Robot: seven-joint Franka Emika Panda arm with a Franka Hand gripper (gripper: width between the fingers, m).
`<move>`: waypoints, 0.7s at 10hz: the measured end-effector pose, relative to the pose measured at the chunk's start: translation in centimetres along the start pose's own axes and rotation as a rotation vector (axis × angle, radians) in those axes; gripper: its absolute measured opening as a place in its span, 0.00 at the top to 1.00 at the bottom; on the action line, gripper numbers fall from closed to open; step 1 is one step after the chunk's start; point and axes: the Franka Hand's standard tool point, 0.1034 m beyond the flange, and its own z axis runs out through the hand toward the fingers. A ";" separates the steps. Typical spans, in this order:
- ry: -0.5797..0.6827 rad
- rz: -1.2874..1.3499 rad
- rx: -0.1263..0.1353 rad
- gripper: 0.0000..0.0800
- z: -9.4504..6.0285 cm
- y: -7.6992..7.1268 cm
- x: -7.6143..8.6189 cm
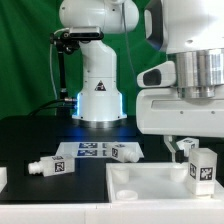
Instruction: Assemble one leg
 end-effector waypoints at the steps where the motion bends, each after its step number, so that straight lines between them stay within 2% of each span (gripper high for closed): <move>1: 0.019 -0.033 0.009 0.19 0.0 0.1 -0.1; 4: 0.019 -0.220 0.005 0.19 0.1 0.3 0.0; 5: 0.030 -0.418 -0.019 0.19 0.1 0.3 0.1; 6: 0.032 -0.475 -0.026 0.19 0.1 0.3 0.1; 7: 0.030 -0.407 -0.018 0.21 0.1 0.3 0.0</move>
Offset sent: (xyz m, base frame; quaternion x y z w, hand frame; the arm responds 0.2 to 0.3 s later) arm 0.0000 0.0000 0.0000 0.0000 0.0000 -0.1296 0.9916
